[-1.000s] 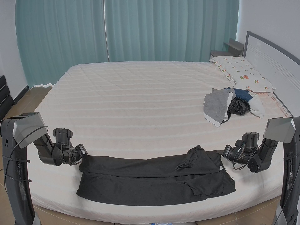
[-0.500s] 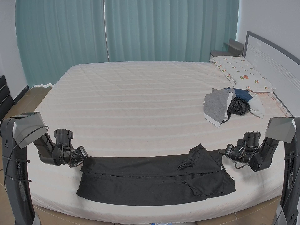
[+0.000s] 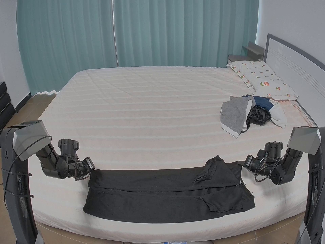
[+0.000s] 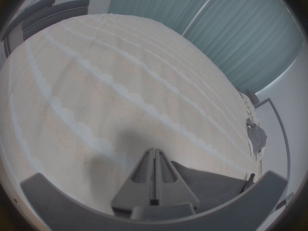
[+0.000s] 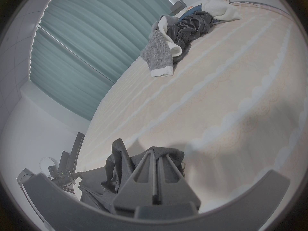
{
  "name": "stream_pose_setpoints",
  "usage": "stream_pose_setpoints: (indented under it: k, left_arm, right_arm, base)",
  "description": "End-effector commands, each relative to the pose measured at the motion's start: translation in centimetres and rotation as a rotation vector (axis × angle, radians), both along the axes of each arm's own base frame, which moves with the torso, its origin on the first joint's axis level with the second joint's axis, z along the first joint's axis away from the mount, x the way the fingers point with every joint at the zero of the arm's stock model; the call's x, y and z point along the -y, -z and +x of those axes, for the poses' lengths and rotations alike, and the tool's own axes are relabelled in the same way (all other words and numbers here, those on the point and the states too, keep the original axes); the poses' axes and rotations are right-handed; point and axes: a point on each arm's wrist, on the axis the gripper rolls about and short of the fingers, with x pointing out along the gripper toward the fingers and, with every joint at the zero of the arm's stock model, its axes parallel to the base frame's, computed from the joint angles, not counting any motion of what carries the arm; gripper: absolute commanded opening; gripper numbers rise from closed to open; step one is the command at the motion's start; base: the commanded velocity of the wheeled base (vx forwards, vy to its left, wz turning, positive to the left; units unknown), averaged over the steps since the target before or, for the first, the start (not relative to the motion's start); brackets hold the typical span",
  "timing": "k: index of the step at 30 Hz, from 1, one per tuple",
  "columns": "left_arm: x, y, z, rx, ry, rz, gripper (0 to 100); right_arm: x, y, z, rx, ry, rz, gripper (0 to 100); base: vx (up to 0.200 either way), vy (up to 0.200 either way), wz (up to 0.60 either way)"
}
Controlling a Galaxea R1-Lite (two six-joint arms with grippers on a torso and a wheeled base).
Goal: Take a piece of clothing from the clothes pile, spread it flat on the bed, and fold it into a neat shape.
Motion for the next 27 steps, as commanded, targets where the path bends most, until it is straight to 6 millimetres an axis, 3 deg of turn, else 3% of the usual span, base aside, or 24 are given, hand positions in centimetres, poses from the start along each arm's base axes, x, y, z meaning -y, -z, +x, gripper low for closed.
stream_pose_setpoints:
  k: [1,13,14,21,27]
  left_arm:
    - [0.1,-0.3,0.0,0.005,0.004,0.0,0]
    - [0.3,0.1,0.0,-0.004,0.007,0.0,0]
    - [0.3,0.1,0.0,-0.005,0.007,-0.001,100]
    - [0.2,0.0,0.0,-0.002,0.005,0.0,100]
    - [-0.8,-0.8,0.6,0.035,-0.023,-0.013,100]
  right_arm:
    - [0.1,0.1,0.0,-0.002,0.002,0.0,0]
    - [-0.2,0.1,-0.1,-0.01,-0.007,-0.002,0]
    - [-0.3,0.2,-0.1,-0.018,-0.009,-0.002,100]
    - [-0.3,-0.1,-0.2,-0.006,-0.01,-0.004,100]
    - [-1.2,-3.0,-1.0,0.076,-0.03,0.008,100]
  base:
    - [0.0,0.0,0.0]
    - [0.0,0.0,0.0]
    - [0.0,0.0,0.0]
    - [0.0,0.0,0.0]
    - [0.0,0.0,0.0]
